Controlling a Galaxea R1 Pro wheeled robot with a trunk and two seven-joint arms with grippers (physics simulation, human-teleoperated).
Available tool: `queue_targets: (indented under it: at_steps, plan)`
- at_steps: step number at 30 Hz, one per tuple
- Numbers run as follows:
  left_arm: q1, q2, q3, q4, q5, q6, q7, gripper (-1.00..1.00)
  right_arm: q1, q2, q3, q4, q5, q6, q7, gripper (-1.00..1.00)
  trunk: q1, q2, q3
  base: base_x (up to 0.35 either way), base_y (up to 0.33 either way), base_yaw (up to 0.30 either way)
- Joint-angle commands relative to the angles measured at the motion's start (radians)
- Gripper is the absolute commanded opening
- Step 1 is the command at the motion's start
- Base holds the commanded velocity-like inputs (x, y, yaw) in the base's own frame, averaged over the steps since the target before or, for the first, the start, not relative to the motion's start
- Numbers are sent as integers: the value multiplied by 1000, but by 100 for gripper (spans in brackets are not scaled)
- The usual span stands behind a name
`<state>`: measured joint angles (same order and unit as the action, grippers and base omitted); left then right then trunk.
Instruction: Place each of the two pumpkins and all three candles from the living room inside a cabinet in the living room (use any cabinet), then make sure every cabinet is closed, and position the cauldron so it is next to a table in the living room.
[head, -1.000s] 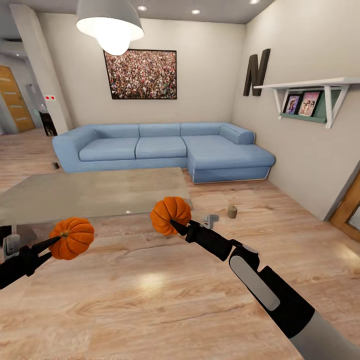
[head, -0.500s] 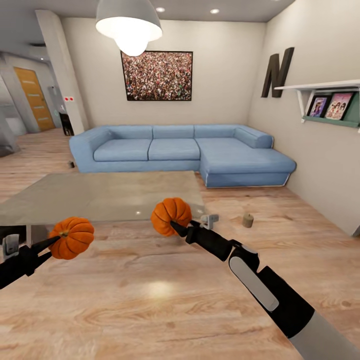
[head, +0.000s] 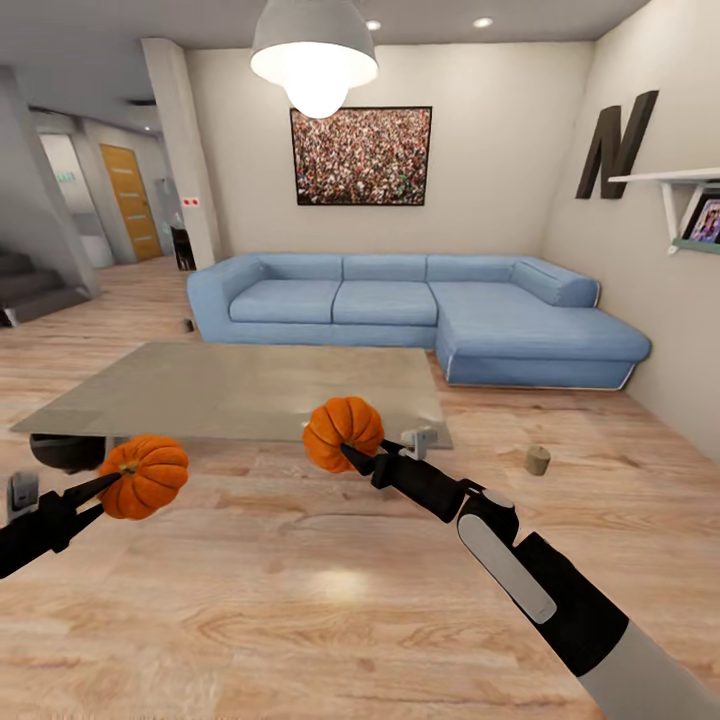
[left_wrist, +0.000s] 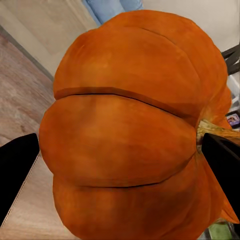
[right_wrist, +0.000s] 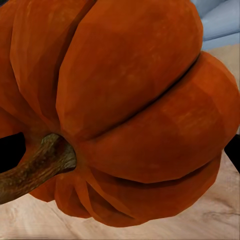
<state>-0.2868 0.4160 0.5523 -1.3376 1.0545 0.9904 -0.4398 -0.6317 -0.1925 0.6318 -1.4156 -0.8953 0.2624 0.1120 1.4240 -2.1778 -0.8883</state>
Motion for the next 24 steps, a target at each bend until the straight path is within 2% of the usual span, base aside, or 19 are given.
queue_targets:
  at_steps: [1,15,24]
  plan:
    - [-2,0,2,0,10,8,-5,-100,-1,-1,0,-2,-9,3,-2,-100,0,0,0,0,0,242]
    - [-2,0,2,0,11,8,-5,-100,-1,0,0,0,-8,3,-3,-100,0,0,9,3,31,242]
    - [-2,1,2,0,12,8,-5,-100,-1,1,1,0,-8,3,-3,-100,0,0,15,209,200,242]
